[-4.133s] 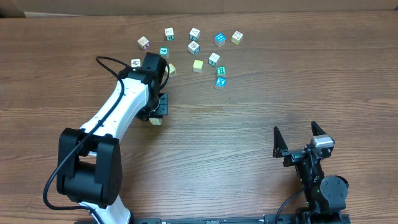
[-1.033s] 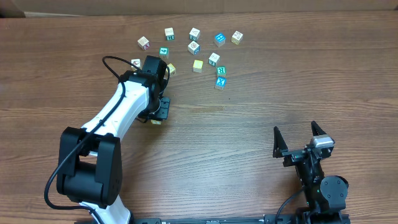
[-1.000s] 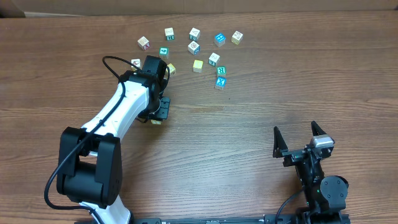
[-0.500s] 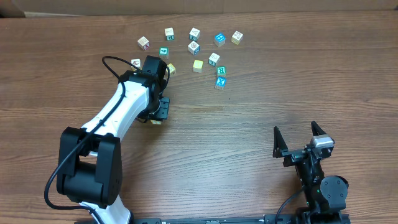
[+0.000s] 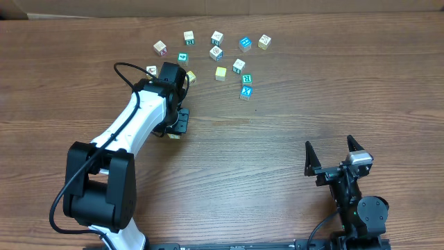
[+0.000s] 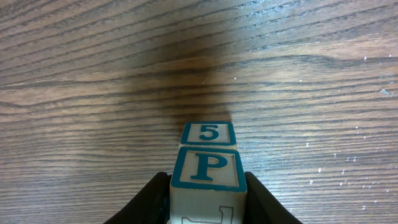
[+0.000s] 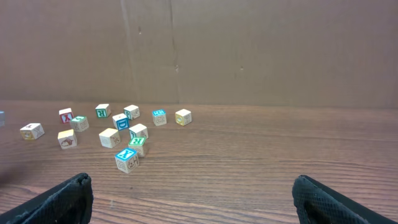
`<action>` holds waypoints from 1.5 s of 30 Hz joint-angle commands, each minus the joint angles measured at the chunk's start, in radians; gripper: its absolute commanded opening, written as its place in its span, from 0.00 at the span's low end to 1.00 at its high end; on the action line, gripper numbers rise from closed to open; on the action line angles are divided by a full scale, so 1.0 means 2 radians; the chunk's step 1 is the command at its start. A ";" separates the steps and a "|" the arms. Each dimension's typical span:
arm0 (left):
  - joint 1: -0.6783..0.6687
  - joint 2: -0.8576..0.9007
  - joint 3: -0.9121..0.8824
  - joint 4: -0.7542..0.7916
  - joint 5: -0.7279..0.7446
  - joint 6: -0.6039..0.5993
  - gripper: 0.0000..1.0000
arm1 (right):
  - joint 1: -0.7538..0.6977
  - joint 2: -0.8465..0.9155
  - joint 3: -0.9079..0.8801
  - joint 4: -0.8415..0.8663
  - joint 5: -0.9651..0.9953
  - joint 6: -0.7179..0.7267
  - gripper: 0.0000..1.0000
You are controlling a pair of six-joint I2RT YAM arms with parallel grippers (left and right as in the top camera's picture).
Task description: Form a tower
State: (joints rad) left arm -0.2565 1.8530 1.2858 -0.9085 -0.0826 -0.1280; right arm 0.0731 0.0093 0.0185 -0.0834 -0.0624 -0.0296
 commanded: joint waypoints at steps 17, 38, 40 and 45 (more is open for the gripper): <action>-0.004 -0.014 0.012 0.000 -0.003 -0.035 0.30 | 0.003 -0.003 -0.005 0.001 0.005 -0.001 1.00; -0.002 -0.015 0.016 0.000 -0.003 -0.035 0.76 | 0.003 -0.003 -0.005 0.001 0.005 -0.001 1.00; 0.002 -0.015 0.030 -0.007 -0.003 -0.035 0.78 | 0.003 -0.003 -0.005 0.001 0.005 -0.001 1.00; 0.012 -0.015 0.113 -0.048 -0.001 -0.040 0.80 | 0.003 -0.003 -0.005 0.001 0.005 -0.001 1.00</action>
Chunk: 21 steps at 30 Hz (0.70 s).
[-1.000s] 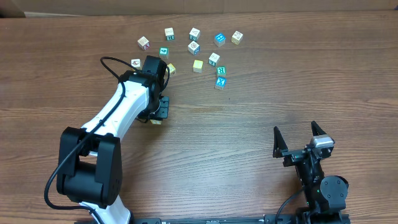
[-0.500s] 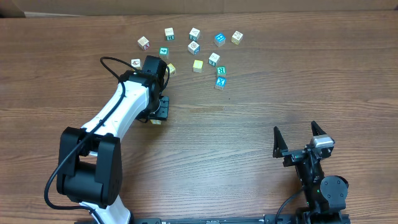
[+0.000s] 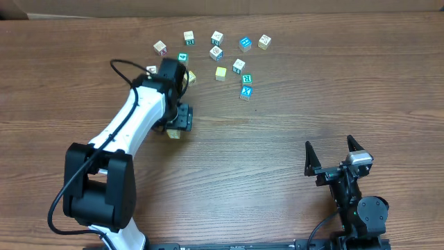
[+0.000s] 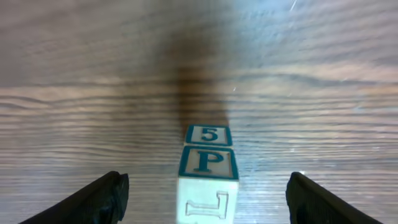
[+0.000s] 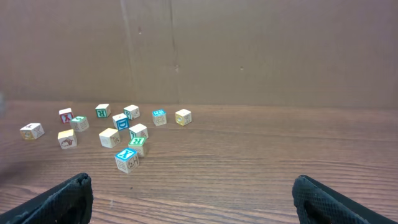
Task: Form a tower
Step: 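Lift the left gripper and move it over the blue X block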
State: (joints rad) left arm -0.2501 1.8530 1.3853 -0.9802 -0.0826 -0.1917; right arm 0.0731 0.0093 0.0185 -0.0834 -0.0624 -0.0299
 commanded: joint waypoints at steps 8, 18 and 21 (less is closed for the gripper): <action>0.019 -0.015 0.298 -0.079 0.018 -0.019 0.92 | 0.003 -0.003 -0.005 0.001 0.005 -0.001 1.00; 0.019 -0.006 0.359 -0.009 0.018 -0.036 1.00 | 0.003 -0.003 -0.005 0.001 0.005 -0.001 1.00; 0.018 0.007 0.359 -0.004 0.050 -0.053 0.92 | 0.003 -0.003 -0.005 0.001 0.005 -0.001 1.00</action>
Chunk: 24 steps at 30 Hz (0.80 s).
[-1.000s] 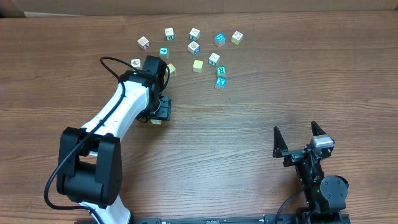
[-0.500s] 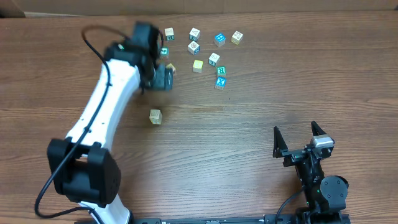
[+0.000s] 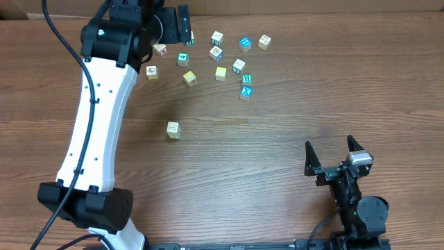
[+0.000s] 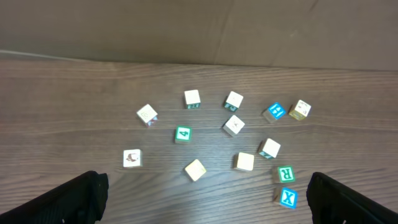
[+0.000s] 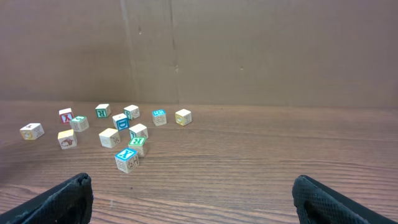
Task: Form a tower
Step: 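Lift the left gripper and move it over the blue X block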
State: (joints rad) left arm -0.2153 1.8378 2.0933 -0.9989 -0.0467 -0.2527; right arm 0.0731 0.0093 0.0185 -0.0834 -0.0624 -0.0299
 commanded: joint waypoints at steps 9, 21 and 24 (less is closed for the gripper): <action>-0.065 0.100 0.005 -0.001 0.093 -0.020 0.75 | 0.003 -0.003 -0.005 0.001 0.005 -0.001 1.00; -0.152 0.213 0.005 -0.014 0.050 -0.016 0.76 | 0.003 -0.003 -0.005 0.001 0.005 -0.001 1.00; -0.158 0.231 0.005 -0.016 0.048 -0.016 0.77 | 0.003 -0.003 -0.005 0.001 0.005 -0.001 1.00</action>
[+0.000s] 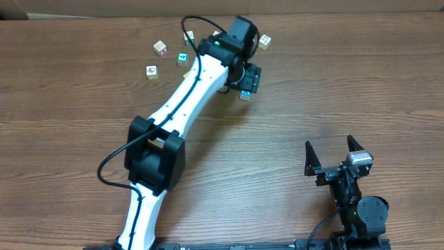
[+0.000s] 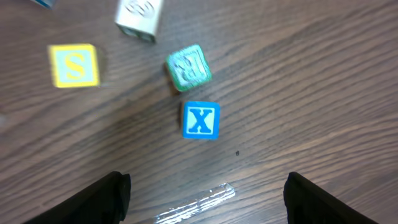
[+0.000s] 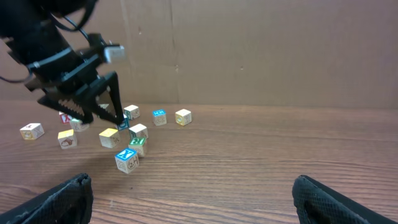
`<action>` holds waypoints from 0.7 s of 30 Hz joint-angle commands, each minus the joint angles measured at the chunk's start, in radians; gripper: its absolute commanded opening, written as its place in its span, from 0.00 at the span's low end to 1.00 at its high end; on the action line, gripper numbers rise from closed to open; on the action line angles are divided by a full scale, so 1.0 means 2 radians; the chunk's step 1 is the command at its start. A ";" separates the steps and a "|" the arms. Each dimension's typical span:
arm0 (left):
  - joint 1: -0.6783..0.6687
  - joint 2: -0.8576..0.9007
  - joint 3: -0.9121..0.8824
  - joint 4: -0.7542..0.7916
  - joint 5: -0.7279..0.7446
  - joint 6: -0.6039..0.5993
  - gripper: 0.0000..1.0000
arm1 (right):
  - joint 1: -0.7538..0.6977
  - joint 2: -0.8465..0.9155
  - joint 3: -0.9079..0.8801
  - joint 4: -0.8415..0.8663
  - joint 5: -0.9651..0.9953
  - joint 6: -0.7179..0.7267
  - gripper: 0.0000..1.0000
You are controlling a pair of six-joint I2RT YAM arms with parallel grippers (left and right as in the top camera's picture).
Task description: Form a tower
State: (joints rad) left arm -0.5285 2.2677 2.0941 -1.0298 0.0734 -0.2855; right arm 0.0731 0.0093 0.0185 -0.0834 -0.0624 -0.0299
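Note:
My left gripper (image 2: 206,186) hangs open just above the table, its fingers spread wide. A blue X block (image 2: 200,120) lies just ahead of it, and a green-faced block (image 2: 188,67) sits behind that. Overhead, the left gripper (image 1: 248,80) is at the right side of the block cluster, next to the X block (image 1: 244,94). No stacked blocks show in any view; the left arm crosses the table's middle left. My right gripper (image 1: 333,151) rests open near the front right, holding nothing.
A yellow S block (image 2: 74,65) and a white block (image 2: 140,15) lie to the left of the green one. More loose blocks (image 1: 160,47) are scattered at the back, one at the far right (image 1: 264,41). A cardboard wall (image 3: 249,50) backs the table.
My left gripper was high above the back left of the cluster, open. It is now low over the blue X block at the cluster's right. The arm now covers the spot where the stack stood.
My left gripper was shut on a P block set on top of a 5 block. Then it was open, with the P block standing on the 5. It was then high above the loose blocks, and now sits low by the X block. The right arm stayed still.

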 commanded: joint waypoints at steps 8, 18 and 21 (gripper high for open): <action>-0.005 0.059 0.004 0.019 -0.012 0.001 0.72 | 0.003 -0.003 -0.005 0.001 0.005 -0.001 1.00; -0.006 0.088 0.004 0.040 -0.013 0.001 0.61 | 0.003 -0.003 -0.005 0.001 0.005 -0.001 1.00; -0.006 0.088 0.004 0.043 -0.014 0.001 0.61 | 0.003 -0.003 -0.005 0.001 0.005 -0.001 1.00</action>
State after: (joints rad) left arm -0.5373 2.4336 2.0941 -0.9512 0.0563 -0.2859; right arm 0.0731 0.0093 0.0185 -0.0834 -0.0624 -0.0288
